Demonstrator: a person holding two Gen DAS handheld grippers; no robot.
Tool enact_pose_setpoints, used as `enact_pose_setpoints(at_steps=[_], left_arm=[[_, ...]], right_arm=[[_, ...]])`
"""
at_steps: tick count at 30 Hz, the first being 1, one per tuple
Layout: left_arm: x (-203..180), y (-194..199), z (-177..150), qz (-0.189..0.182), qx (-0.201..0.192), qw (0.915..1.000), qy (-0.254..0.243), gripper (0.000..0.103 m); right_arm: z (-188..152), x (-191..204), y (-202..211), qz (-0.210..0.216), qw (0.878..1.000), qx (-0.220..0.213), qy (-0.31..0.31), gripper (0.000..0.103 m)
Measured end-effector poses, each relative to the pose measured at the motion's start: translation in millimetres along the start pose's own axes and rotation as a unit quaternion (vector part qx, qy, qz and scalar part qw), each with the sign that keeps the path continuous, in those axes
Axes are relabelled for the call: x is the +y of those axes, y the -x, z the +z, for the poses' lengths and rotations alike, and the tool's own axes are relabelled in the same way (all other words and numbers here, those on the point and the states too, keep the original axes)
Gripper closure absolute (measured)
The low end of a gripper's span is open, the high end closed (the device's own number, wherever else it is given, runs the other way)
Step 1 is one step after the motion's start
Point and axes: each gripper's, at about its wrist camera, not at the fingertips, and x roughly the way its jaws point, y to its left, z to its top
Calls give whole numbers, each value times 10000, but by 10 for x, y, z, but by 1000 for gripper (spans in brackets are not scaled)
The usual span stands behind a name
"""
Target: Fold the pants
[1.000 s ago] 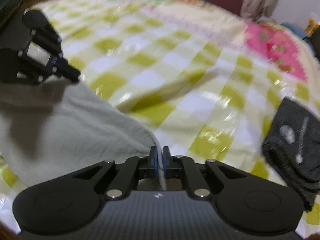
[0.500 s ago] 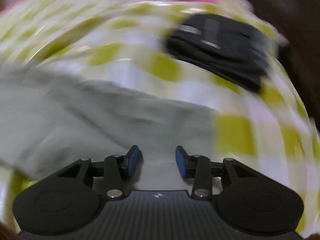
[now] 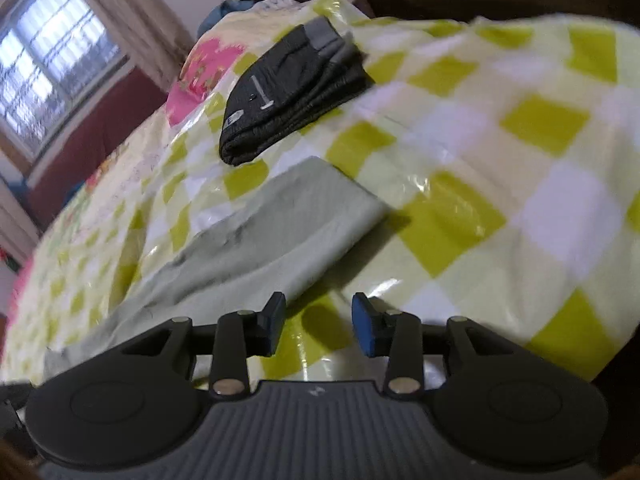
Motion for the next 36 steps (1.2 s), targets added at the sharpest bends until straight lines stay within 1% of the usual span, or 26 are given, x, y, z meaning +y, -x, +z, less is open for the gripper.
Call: enact_pose_setpoints(at_steps=[4,6,7,9,13,14,15,16,17,18,19,20,22,24,25,26,28,29,30,33,34,35,36], left_arm=[[-58,48,-5,10,32,10000,24,66],[-70,46,-5,-13,39,10000,77,66],[-78,39,-2,-12,42,9999,93,66],[-105,27,11,-20,29,9999,108,66],[-152,18,37,-78,6,9999,79,66],[-160,21,43,-76,4,10000,54,66],[-161,27,47,-77,6,10000,37,66],[-161,39,51,-84,-2,10000,27,63],[-158,53,53,-107,-33,9999,42,61],[-153,60,57,-136,-69,9999,67,59],[-157,57,64,-165,-110,9998,94,59],[-170,48,80,-187,-145,9997,114,59],[-212,23,131,-211,-211,9995,128,59],[-250,16,185,-224,-280,9993,141,59],[-263,19,204,-248,-310,9991,162,59],[-273,20,219,-283,-330,9989,181,59],[-304,6,228,-299,-315,9990,130,58],[-315,0,233,-283,-299,9991,91,58],[-314,0,243,-282,-299,9991,80,58],[-303,47,330,-357,-466,9981,175,58],[-315,60,382,-389,-595,9972,218,56],[-333,55,426,-408,-692,9965,251,53],[-369,29,474,-447,-791,9954,302,49]], right_arm=[[58,-44,-105,395,9979,-261,-449,63],[62,-27,-201,390,9976,-365,-447,59],[49,-26,-273,395,9973,-365,-493,58],[35,-21,-404,535,9957,-436,-620,58],[53,-14,-568,773,9879,-674,-1165,56],[58,-6,-549,867,9855,-696,-1279,59],[65,12,-506,972,9835,-721,-1344,76],[71,61,-427,1066,9836,-766,-1237,95],[76,112,-344,1042,9854,-844,-1046,99],[83,153,-260,990,9865,-976,-861,99],[100,150,-238,1006,9858,-1043,-849,99],[122,124,-270,1055,9851,-1022,-899,99],[155,62,-470,971,9864,-721,-1109,93],[140,37,-686,861,9884,-349,-1202,92],[114,39,-774,816,9891,-281,-1191,91],[93,46,-816,851,9892,-304,-1155,91],[92,56,-852,954,9868,-397,-1248,93],[121,51,-844,1072,9841,-395,-1362,97],[164,39,-796,1253,9798,-484,-1479,100],[346,22,-533,1536,9715,-940,-1543,100],[412,10,-436,1504,9708,-1126,-1490,100],[482,-1,-387,1385,9720,-1251,-1431,100],[548,-62,-390,1142,9749,-1293,-1409,100]])
